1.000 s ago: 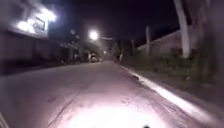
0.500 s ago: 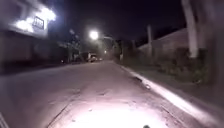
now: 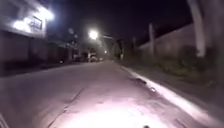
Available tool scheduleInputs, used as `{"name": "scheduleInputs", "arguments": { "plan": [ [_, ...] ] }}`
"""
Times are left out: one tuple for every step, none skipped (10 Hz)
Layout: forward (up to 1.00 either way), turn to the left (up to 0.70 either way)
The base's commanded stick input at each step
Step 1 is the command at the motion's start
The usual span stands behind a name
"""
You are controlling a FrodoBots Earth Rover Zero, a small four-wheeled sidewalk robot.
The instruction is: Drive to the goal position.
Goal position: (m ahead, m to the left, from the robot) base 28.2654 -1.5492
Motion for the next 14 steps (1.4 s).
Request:
{"name": "scheduleInputs", "arguments": {
  "plan": [
    [0.7, 0.0],
    [0.7, 0.0],
    [0.7, 0.0],
    [0.7, 0.0],
    [0.7, 0.0],
    [0.7, 0.0],
    [0.7, 0.0],
    [0.7, 0.0],
    [0.7, 0.0],
    [0.7, 0.0],
    [0.7, 0.0],
    [0.7, 0.0],
    [0.7, 0.0],
    [0.7, 0.0]
  ]
}}
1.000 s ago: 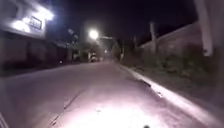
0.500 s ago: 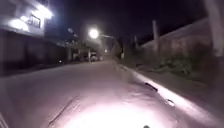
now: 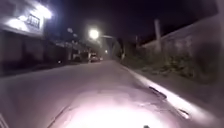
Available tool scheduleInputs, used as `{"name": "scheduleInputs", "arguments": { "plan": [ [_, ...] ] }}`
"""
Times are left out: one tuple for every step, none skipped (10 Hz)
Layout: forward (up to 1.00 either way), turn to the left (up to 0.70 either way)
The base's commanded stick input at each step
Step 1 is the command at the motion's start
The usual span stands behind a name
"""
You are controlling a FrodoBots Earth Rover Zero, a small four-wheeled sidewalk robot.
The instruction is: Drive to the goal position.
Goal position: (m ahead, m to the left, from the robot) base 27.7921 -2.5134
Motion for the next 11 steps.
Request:
{"name": "scheduleInputs", "arguments": {
  "plan": [
    [0.7, 0.0],
    [0.7, 0.0],
    [0.7, 0.0],
    [0.7, 0.0],
    [0.7, 0.0],
    [0.7, 0.0],
    [0.7, 0.0],
    [0.7, 0.0],
    [0.7, 0.0],
    [0.7, 0.0],
    [0.7, 0.0]
  ]
}}
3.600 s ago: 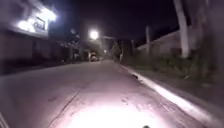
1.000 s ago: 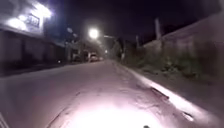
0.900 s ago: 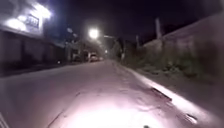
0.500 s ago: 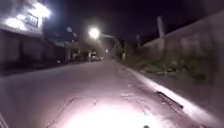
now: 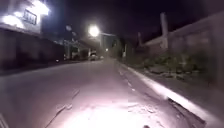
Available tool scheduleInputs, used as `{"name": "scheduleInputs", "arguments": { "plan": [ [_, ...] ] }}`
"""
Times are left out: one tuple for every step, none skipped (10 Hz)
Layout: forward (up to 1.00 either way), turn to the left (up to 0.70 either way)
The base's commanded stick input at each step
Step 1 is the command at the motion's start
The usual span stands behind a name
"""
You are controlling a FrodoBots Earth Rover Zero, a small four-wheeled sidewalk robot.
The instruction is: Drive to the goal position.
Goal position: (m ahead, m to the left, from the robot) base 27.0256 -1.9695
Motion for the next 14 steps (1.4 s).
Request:
{"name": "scheduleInputs", "arguments": {
  "plan": [
    [0.7, 0.0],
    [0.7, 0.0],
    [0.7, 0.0],
    [0.7, 0.0],
    [0.7, 0.0],
    [0.7, 0.0],
    [0.7, 0.0],
    [0.7, 0.0],
    [0.7, 0.0],
    [0.7, 0.0],
    [0.7, 0.0],
    [0.7, 0.0],
    [0.7, 0.0],
    [0.7, 0.0]
  ]
}}
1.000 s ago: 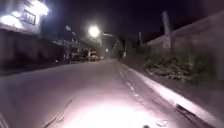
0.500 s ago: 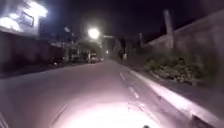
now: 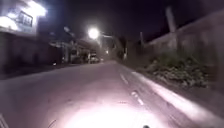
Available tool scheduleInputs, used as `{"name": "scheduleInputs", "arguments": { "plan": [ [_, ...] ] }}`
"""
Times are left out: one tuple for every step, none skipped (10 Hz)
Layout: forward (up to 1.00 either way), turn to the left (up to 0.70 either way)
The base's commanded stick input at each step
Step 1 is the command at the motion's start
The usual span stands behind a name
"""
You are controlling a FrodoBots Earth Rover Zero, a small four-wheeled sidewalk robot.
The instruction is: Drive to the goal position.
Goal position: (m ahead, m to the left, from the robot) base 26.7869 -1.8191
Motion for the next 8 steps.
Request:
{"name": "scheduleInputs", "arguments": {
  "plan": [
    [0.7, 0.0],
    [0.7, 0.0],
    [0.7, 0.0],
    [0.7, 0.0],
    [0.7, 0.0],
    [0.7, 0.0],
    [0.7, 0.0],
    [0.7, 0.0]
  ]
}}
